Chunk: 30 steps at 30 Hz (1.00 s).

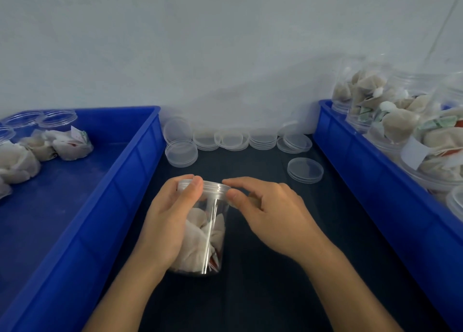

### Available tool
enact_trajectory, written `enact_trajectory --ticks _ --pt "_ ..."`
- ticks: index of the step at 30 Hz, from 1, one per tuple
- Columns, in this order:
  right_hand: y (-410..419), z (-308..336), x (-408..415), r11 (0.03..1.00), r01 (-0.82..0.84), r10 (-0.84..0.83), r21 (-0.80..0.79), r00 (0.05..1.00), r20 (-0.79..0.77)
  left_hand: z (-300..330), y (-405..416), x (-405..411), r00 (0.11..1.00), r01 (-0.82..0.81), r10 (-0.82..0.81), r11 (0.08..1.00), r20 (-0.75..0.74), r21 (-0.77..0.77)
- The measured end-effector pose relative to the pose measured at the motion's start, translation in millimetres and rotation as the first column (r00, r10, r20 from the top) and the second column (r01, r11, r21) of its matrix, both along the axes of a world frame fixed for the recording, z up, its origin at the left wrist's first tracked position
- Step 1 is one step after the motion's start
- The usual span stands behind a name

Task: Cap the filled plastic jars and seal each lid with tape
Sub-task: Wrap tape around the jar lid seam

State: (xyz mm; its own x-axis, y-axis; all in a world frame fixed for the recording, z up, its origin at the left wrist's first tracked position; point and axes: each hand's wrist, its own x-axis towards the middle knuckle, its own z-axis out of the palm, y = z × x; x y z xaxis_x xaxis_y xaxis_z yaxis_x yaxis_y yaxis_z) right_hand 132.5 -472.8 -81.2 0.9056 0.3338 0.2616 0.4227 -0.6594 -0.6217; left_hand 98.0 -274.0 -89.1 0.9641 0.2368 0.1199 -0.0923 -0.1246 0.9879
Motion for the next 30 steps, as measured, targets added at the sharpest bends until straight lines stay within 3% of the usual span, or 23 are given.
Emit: enact_trajectory --ticks 6,9,12,16,19,25,30 --pt "6.3 -0.1 -3.2 0.999 0.047 -0.047 -0.010 0.997 0.059 -0.7 3.1 0.5 0.998 0.043 -0.043 0.999 -0.053 0.008" --pt "8.1 1.2 -5.2 0.998 0.059 -0.059 0.002 0.994 0.093 1.5 1.9 -0.3 0.998 0.029 -0.021 0.990 -0.057 0.135" --pt "11.4 2.9 -9.0 0.996 0.083 -0.079 -0.015 0.979 0.187 3.1 3.4 -3.8 0.993 -0.114 0.109 0.938 0.032 0.326" --pt "19.6 4.9 -16.8 0.987 0.160 -0.141 -0.025 0.926 0.351 1.6 -1.0 -5.7 0.994 -0.106 0.105 0.916 0.024 0.386" --pt "19.5 8.9 -20.2 0.989 0.141 -0.120 -0.038 0.933 0.340 -1.7 1.3 -4.0 0.999 -0.044 0.049 0.942 -0.006 0.334" --pt "6.2 15.5 -15.0 0.998 0.012 -0.006 -0.061 0.995 0.104 -4.0 8.5 -1.8 0.999 0.006 -0.013 0.985 0.034 0.175" --pt "5.8 12.6 -12.0 0.995 0.038 -0.026 -0.089 0.992 0.125 -1.6 6.2 -2.7 0.997 0.074 -0.075 0.996 -0.001 -0.048"
